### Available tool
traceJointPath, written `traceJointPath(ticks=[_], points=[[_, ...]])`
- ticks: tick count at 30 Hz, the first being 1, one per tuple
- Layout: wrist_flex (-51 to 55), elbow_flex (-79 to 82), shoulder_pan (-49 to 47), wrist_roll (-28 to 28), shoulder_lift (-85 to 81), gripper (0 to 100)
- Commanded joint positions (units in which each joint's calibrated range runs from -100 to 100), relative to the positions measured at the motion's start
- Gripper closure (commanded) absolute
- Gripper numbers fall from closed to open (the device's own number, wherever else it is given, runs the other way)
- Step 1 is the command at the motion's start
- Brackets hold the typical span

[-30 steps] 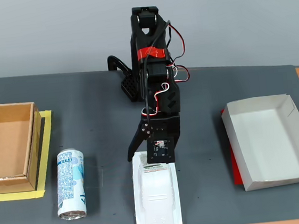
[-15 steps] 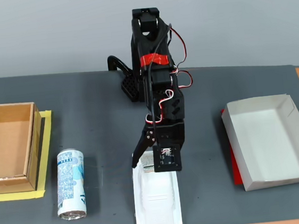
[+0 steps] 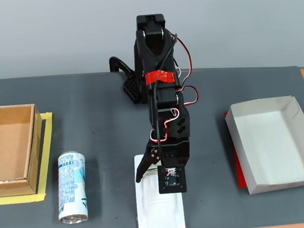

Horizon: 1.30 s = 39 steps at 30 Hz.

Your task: Pick the sandwich and put it in the gray box

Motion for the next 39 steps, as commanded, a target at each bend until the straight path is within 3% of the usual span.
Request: traceJointPath(ticks=[1,24,33,39], points=[[-0.7,-2.2,-0.2,0.2,0.3,64],[-0.8,-2.5,3.6,0.2,8.7,65],[-0.8,-2.2,3.7,0.2,7.9,97],[-0.7,-2.0,4.2,0.2,7.6,98]])
